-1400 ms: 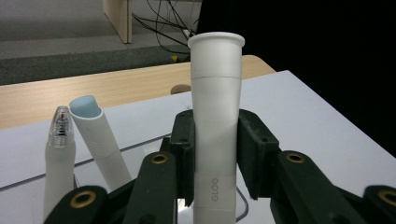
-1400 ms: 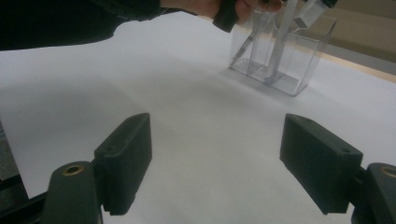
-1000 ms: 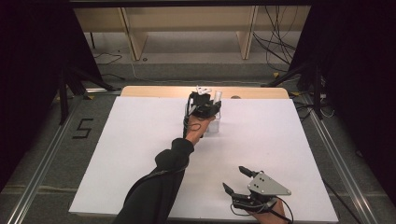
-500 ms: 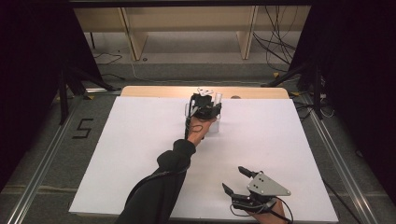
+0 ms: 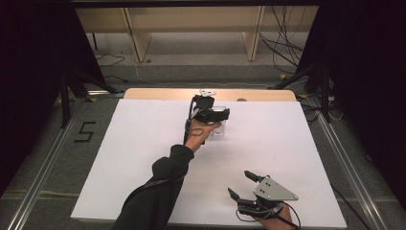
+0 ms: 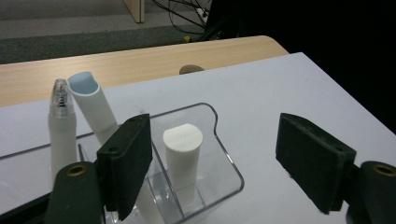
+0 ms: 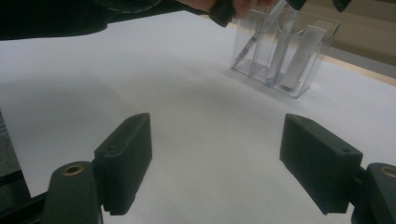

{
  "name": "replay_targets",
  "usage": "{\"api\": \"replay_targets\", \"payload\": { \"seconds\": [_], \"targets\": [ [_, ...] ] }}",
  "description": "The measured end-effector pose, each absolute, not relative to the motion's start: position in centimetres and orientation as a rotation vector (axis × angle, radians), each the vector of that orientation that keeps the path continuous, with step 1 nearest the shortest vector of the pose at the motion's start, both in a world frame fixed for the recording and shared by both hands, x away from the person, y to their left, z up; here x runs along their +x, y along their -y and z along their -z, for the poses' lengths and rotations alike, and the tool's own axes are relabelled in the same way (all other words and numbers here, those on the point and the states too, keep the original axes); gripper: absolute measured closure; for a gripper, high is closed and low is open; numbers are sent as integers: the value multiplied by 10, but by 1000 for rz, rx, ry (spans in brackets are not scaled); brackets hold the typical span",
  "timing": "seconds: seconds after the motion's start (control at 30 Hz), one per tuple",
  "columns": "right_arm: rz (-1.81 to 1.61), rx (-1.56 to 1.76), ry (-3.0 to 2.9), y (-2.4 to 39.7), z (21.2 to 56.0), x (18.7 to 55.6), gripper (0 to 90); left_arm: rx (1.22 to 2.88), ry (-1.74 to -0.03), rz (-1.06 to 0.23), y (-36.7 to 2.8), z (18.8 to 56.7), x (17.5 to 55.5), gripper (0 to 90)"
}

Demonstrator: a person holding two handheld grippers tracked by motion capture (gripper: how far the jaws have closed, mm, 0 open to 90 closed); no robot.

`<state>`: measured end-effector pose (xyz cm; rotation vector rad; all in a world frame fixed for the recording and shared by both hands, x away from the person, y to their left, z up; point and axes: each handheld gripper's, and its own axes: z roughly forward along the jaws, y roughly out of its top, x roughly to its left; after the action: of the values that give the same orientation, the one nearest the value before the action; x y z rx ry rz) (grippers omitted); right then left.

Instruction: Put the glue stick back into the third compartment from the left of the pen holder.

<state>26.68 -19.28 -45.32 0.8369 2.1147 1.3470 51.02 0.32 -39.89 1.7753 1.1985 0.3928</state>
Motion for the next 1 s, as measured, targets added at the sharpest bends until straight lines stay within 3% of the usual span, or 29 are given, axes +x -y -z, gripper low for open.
{"api": "replay_targets", "payload": {
  "seconds": [0.27, 1.0],
  "targets": [
    [-1384, 882, -2111, 196, 452, 269, 260, 1792, -1083, -292, -38, 395, 491, 244],
    [-1475, 1009, -2101, 208, 454, 279, 240, 1824, -830, -260, -128, 413, 406, 218]
  ]
}}
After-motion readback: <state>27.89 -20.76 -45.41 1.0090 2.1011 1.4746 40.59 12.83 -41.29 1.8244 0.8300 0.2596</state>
